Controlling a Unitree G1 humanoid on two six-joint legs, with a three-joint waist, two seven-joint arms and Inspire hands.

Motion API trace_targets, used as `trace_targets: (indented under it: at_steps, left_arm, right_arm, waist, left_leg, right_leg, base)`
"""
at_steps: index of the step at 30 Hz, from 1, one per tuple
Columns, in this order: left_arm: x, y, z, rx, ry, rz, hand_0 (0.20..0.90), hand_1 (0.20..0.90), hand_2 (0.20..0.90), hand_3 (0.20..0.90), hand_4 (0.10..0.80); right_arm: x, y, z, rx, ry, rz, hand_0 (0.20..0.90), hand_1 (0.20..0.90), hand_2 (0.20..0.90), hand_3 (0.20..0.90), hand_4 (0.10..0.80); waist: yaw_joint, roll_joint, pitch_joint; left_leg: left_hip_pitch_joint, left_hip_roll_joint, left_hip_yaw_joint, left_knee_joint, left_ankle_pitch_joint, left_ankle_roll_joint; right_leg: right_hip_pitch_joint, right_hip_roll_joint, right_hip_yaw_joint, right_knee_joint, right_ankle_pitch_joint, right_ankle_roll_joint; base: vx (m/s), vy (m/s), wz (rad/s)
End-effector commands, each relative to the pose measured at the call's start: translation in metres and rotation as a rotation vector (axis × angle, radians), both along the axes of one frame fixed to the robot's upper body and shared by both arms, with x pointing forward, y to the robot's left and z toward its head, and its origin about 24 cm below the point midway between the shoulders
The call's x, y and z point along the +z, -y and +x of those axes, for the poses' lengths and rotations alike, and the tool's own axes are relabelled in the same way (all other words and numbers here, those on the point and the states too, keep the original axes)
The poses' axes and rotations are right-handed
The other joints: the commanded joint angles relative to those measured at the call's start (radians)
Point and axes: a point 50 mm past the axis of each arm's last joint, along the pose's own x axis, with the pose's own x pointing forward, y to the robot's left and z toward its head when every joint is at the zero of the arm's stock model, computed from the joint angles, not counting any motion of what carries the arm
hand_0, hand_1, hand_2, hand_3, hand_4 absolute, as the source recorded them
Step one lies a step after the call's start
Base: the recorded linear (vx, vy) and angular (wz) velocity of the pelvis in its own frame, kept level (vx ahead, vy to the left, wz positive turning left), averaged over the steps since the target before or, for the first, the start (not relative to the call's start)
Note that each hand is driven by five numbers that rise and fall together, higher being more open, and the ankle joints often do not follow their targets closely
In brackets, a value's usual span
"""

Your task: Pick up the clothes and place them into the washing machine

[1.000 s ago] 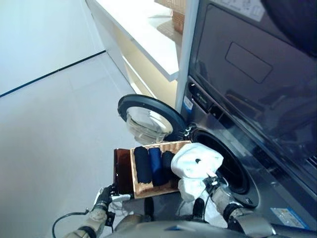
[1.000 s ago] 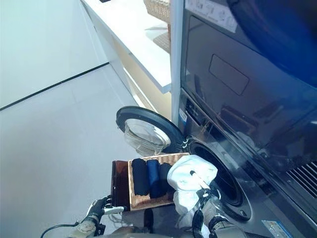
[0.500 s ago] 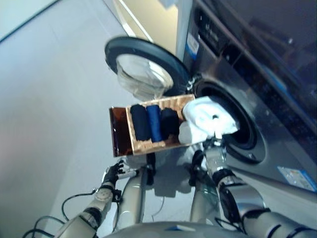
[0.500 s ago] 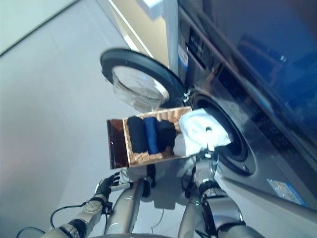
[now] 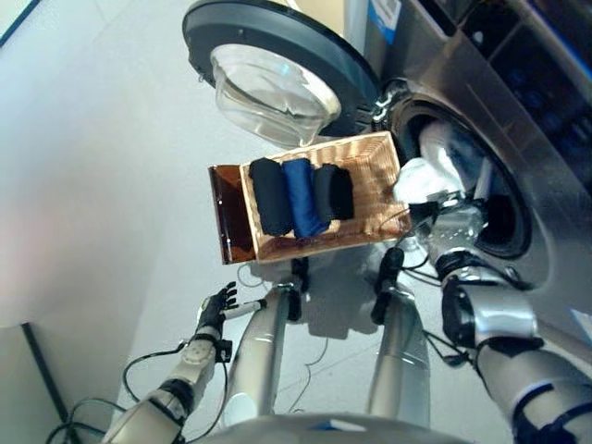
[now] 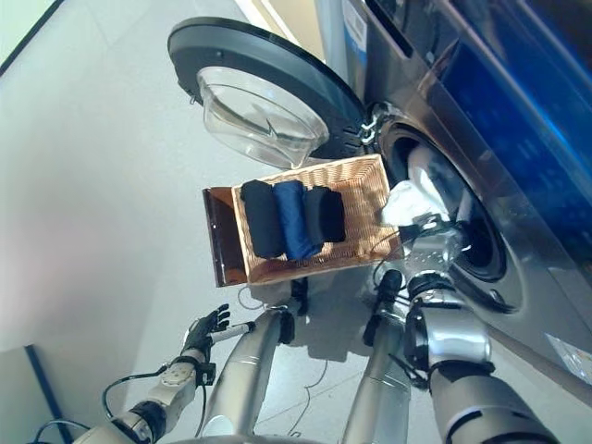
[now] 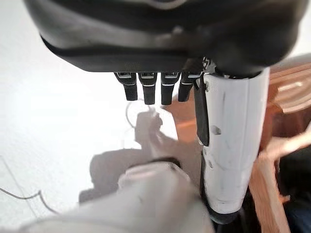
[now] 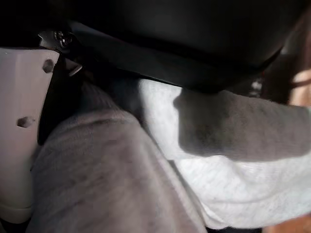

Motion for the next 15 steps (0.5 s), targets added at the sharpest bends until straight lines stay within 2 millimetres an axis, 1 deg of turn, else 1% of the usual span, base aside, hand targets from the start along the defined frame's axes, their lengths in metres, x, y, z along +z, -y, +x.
trace_targets:
  at_steps: [1, 3, 4, 6, 7, 8, 9, 10, 11, 12, 13, 15]
  left_arm:
    - [-0.008, -0.029, -0.025, 0.036, -0.055, 0.095, 0.9, 0.9, 0.9, 0.9, 0.8]
    - [-0.008, -0.027, -0.024, 0.033, -0.054, 0.093, 0.9, 0.9, 0.9, 0.9, 0.8]
    - [-0.006, -0.031, -0.023, 0.031, -0.045, 0.104, 0.9, 0.9, 0.9, 0.9, 0.8]
    - [-0.004, -0.028, -0.019, 0.015, -0.024, 0.103, 0.9, 0.9, 0.9, 0.9, 0.8]
    - [-0.003, -0.027, -0.018, 0.006, -0.017, 0.105, 0.9, 0.9, 0.9, 0.9, 0.8]
    - [-0.003, -0.025, -0.017, 0.005, -0.015, 0.1, 0.9, 0.9, 0.9, 0.9, 0.8]
    - [-0.002, -0.026, -0.017, 0.015, -0.003, 0.099, 0.9, 0.9, 0.9, 0.9, 0.8]
    - [-0.001, -0.026, -0.016, 0.02, 0.003, 0.095, 0.9, 0.9, 0.9, 0.9, 0.8]
    - [-0.001, -0.025, -0.016, 0.021, 0.005, 0.091, 0.9, 0.9, 0.9, 0.9, 0.8]
    - [0.0, -0.025, -0.016, 0.019, 0.011, 0.095, 0.9, 0.9, 0.9, 0.9, 0.8]
    - [0.0, -0.026, -0.015, 0.017, 0.016, 0.097, 0.9, 0.9, 0.9, 0.9, 0.8]
    - [0.002, -0.025, -0.014, 0.017, 0.029, 0.099, 0.9, 0.9, 0.9, 0.9, 0.8]
  right_arm:
    - [0.133, 0.054, -0.012, -0.161, 0.248, -0.309, 0.2, 0.2, 0.2, 0.2, 0.3]
    - [0.135, 0.055, -0.012, -0.162, 0.248, -0.312, 0.2, 0.2, 0.2, 0.2, 0.3]
    - [0.156, 0.07, -0.023, -0.195, 0.22, -0.398, 0.2, 0.2, 0.2, 0.2, 0.3]
    - [0.179, 0.081, -0.033, -0.23, 0.215, -0.454, 0.2, 0.2, 0.2, 0.2, 0.3]
    - [0.19, 0.085, -0.039, -0.25, 0.211, -0.489, 0.2, 0.2, 0.2, 0.2, 0.3]
    - [0.193, 0.085, -0.039, -0.252, 0.211, -0.495, 0.2, 0.2, 0.2, 0.2, 0.3]
    - [0.213, 0.088, -0.047, -0.281, 0.236, -0.549, 0.2, 0.2, 0.2, 0.2, 0.3]
    - [0.225, 0.088, -0.051, -0.295, 0.25, -0.583, 0.2, 0.2, 0.2, 0.2, 0.3]
    - [0.227, 0.087, -0.051, -0.296, 0.25, -0.586, 0.2, 0.2, 0.2, 0.2, 0.3]
    - [0.238, 0.088, -0.056, -0.313, 0.262, -0.629, 0.2, 0.2, 0.2, 0.2, 0.3]
    - [0.243, 0.086, -0.056, -0.316, 0.257, -0.655, 0.2, 0.2, 0.2, 0.2, 0.3]
    - [0.247, 0.086, -0.058, -0.33, 0.248, -0.678, 0.2, 0.2, 0.2, 0.2, 0.3]
  waist:
    - [0.026, 0.06, -0.037]
    - [0.028, 0.063, -0.037]
    - [0.039, 0.071, -0.039]
    - [0.045, 0.085, -0.038]
    - [0.048, 0.093, -0.037]
    - [0.049, 0.097, -0.037]
    - [0.054, 0.106, -0.039]
    - [0.054, 0.11, -0.039]
    - [0.054, 0.113, -0.04]
    - [0.053, 0.114, -0.041]
    - [0.053, 0.114, -0.043]
    - [0.049, 0.114, -0.045]
  left_leg:
    - [0.012, -0.016, -0.046, -0.036, -0.043, -0.078]
    - [0.013, -0.017, -0.046, -0.039, -0.041, -0.078]
    - [0.014, -0.019, -0.049, -0.062, -0.028, -0.081]
    - [0.011, -0.025, -0.053, -0.079, -0.017, -0.084]
    - [0.011, -0.027, -0.053, -0.085, -0.014, -0.085]
    - [0.009, -0.027, -0.053, -0.086, -0.013, -0.084]
    - [0.0, -0.032, -0.053, -0.091, -0.008, -0.086]
    - [-0.007, -0.032, -0.053, -0.09, -0.006, -0.086]
    - [-0.01, -0.032, -0.052, -0.09, -0.005, -0.086]
    - [-0.016, -0.034, -0.053, -0.089, -0.006, -0.086]
    - [-0.018, -0.035, -0.051, -0.09, -0.006, -0.085]
    - [-0.02, -0.039, -0.047, -0.093, -0.008, -0.083]
  right_leg:
    - [0.094, 0.027, 0.0, -0.016, -0.131, -0.017]
    - [0.094, 0.026, 0.0, -0.018, -0.13, -0.017]
    - [0.086, 0.02, 0.002, -0.016, -0.13, -0.015]
    - [0.074, 0.012, 0.004, -0.016, -0.131, -0.015]
    - [0.063, 0.008, 0.007, -0.011, -0.13, -0.014]
    - [0.059, 0.007, 0.008, -0.009, -0.13, -0.014]
    - [0.046, 0.004, 0.015, -0.01, -0.128, -0.014]
    - [0.037, 0.003, 0.019, -0.008, -0.126, -0.015]
    - [0.033, 0.003, 0.021, -0.006, -0.126, -0.015]
    - [0.023, 0.0, 0.028, -0.003, -0.125, -0.017]
    - [0.019, 0.001, 0.032, -0.001, -0.125, -0.017]
    - [0.013, 0.004, 0.04, 0.002, -0.127, -0.019]
  base:
    - [0.045, -0.013, 0.3]
    - [0.02, 0.0, 0.17]
    - [0.011, -0.003, 0.05]
    - [0.012, -0.003, 0.1]
    - [0.008, 0.008, 0.16]
    - [0.026, 0.013, 0.16]
    - [0.035, 0.005, 0.16]
    - [0.035, 0.004, 0.13]
    - [0.048, 0.013, 0.12]
    - [0.058, 0.011, 0.12]
    - [0.084, 0.027, 0.12]
    - [0.067, 0.025, 0.02]
